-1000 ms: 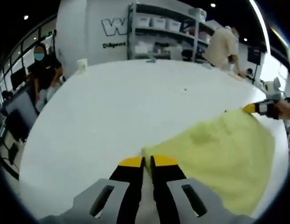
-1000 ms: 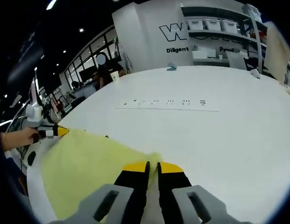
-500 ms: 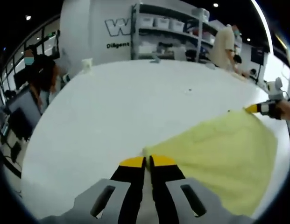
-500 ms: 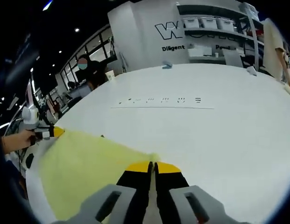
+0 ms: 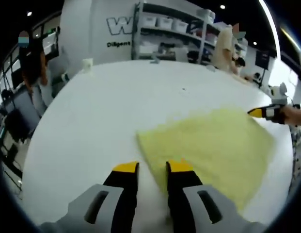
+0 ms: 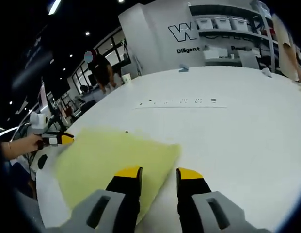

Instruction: Fold the garment on the visible template until the final outline fits inside the template.

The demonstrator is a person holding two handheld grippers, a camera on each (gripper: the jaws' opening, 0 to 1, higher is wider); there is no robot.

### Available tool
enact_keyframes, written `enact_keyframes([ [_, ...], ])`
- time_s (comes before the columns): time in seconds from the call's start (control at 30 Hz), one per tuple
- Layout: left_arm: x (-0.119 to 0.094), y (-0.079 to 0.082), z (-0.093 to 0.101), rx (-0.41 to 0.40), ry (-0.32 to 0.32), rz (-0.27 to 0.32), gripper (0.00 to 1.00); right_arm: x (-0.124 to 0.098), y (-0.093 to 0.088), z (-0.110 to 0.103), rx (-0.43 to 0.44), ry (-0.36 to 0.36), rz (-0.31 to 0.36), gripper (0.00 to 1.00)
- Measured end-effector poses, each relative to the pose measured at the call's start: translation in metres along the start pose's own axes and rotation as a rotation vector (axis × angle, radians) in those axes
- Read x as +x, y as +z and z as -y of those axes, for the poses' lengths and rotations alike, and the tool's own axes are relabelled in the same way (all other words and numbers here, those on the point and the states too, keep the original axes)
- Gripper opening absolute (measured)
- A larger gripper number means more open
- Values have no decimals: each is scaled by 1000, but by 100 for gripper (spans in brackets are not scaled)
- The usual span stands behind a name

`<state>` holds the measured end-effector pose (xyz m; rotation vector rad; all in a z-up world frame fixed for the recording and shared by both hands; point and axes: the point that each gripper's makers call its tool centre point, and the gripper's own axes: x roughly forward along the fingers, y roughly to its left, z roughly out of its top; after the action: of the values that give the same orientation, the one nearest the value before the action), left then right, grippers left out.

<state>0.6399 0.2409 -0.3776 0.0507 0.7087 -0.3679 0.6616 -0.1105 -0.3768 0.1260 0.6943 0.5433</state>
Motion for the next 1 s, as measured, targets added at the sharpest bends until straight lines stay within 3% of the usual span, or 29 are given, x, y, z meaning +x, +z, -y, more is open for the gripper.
enact_keyframes([
  [0.17,-22,-27,11,-31,-11,-21,14,-14,-14,-12,24,21,-8,21],
  [0.43,-45,-53,27,-138,-28,-20,8,-34,-34,-35,42,47,-26,20],
  [0.67,-58,-62,37,-169,-33,-10,7,-47,-53,-50,31,77,-57,19],
  [1.0,-66,-70,45,-180,-43,-19,9,-59,-66,-53,33,73,-69,16],
])
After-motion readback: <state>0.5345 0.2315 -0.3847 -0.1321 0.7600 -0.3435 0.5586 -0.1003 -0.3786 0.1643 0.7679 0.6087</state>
